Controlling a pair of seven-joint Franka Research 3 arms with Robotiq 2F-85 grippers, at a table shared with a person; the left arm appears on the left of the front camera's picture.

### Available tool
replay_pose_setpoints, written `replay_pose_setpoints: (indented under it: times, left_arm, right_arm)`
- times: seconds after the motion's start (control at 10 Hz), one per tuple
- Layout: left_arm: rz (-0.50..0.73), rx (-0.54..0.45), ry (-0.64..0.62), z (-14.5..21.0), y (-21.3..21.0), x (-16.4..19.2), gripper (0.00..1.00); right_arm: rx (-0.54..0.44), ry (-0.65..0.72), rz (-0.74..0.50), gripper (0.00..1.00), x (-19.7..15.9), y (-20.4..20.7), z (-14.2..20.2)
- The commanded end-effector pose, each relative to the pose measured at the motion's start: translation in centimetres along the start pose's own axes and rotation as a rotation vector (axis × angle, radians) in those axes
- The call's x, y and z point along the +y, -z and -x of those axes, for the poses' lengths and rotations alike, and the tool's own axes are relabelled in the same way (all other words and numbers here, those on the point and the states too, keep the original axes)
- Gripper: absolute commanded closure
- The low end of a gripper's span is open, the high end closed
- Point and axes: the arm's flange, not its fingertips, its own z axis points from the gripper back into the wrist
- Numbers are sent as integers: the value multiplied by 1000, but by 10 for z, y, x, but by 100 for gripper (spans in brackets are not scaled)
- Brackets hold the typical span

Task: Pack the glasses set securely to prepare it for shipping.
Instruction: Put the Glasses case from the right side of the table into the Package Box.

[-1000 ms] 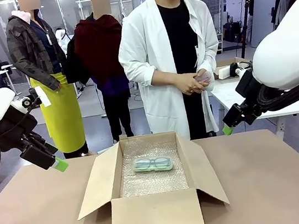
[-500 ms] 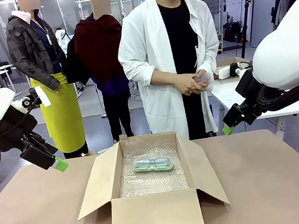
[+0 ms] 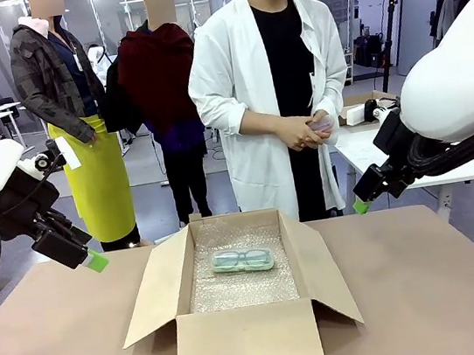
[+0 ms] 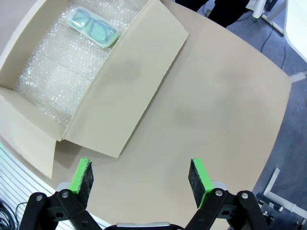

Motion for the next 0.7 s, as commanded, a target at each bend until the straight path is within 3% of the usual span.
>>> replay_pose_setpoints:
  times: [0.0,0.6]
  left_arm:
    - [9,-17,3,0,0,0,0]
    - [9,-17,3,0,0,0,0]
  right_arm:
    - [5,0,-1,0,1,-2,1]
    - [5,0,-1,0,1,-2,1]
